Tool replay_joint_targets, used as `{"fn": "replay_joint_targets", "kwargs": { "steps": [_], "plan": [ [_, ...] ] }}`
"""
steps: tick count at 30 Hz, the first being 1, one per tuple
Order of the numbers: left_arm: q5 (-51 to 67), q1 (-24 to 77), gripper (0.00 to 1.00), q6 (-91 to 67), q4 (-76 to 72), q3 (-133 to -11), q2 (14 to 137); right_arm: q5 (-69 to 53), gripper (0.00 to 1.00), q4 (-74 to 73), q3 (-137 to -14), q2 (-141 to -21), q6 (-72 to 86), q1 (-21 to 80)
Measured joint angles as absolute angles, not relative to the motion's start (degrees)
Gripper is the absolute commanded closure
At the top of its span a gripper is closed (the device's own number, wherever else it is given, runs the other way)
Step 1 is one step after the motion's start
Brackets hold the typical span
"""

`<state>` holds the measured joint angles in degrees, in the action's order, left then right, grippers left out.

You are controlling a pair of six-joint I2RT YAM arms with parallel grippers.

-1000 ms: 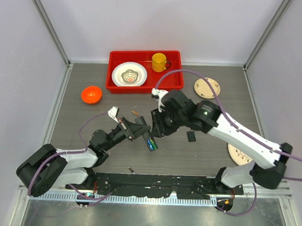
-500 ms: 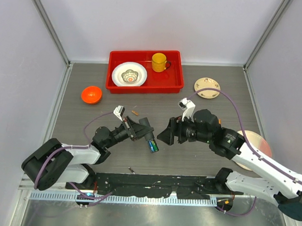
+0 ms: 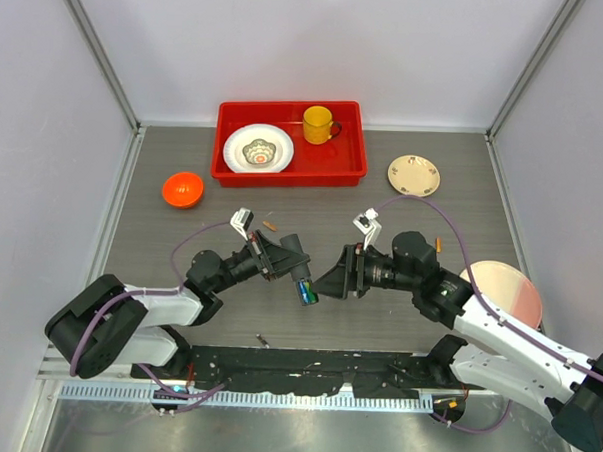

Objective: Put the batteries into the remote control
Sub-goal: Load the battery into the remote control.

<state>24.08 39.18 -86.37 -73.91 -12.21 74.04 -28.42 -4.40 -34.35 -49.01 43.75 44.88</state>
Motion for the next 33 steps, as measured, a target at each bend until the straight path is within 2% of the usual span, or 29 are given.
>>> {"fn": "replay_joint_targets", "kwargs": {
  "steps": [5, 10, 25, 33],
  "plan": [
    [24.16, 39.18, 1.00, -86.37, -73.89, -12.21, 74.04, -31.81, 0.36, 1.50, -33.71, -49.78, 46.22, 44.88],
    [24.21, 39.18, 1.00, -86.37, -73.91, -12.21, 73.97, -33.98, 0.38, 4.69, -32.71, -51.40, 47.64, 44.88],
    [24.23, 39.18, 1.00, -86.30, -73.91, -12.21, 73.43, -36.91, 0.50, 5.80, -31.99, -54.06, 48.25, 44.88],
    [24.23, 39.18, 1.00, -86.28, -73.91, -12.21, 73.34, -37.63, 0.59, 5.98, -31.86, -54.78, 48.23, 44.86]
  ]
}}
